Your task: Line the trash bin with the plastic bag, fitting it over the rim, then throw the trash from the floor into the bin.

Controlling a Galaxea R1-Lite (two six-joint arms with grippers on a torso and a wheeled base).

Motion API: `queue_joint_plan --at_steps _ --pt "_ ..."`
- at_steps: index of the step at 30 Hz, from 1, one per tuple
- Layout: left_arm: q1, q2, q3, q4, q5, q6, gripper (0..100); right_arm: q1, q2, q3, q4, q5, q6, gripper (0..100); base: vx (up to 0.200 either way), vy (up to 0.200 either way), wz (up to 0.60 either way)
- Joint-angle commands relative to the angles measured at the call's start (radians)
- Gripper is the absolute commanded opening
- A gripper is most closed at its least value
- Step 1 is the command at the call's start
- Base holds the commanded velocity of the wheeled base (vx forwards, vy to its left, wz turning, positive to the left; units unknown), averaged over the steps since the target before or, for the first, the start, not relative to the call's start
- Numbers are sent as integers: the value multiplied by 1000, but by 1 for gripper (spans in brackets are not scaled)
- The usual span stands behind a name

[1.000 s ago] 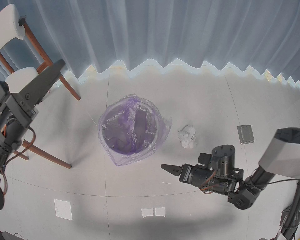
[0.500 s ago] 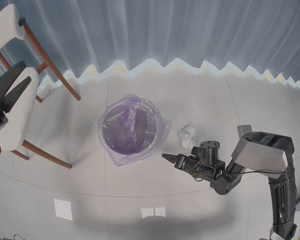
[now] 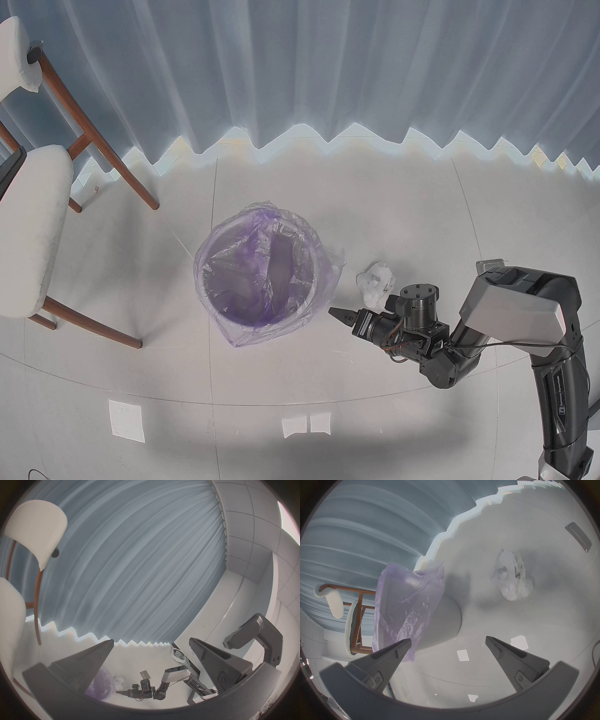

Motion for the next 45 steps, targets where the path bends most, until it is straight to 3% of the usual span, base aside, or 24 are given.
queue_joint_plan --at_steps 1,26,31,38,41,45 --pt "-2 -5 -9 1 -31 0 100 -3 -3 -2 -1 1 3 100 0 0 0" --pt "5 -2 -9 1 -46 0 100 10 149 -255 65 -1 -9 100 0 0 0" --pt "5 -2 -8 0 -46 0 100 -11 198 -330 169 -4 -38 100 0 0 0" --pt "5 -1 -6 1 -46 0 100 -39 276 -564 362 -131 -80 100 0 0 0" --pt "5 -1 -6 1 -46 0 100 -54 333 -666 448 -223 -98 100 0 0 0" --pt "3 -1 -5 1 -46 0 100 -72 364 -735 471 -267 -101 100 0 0 0"
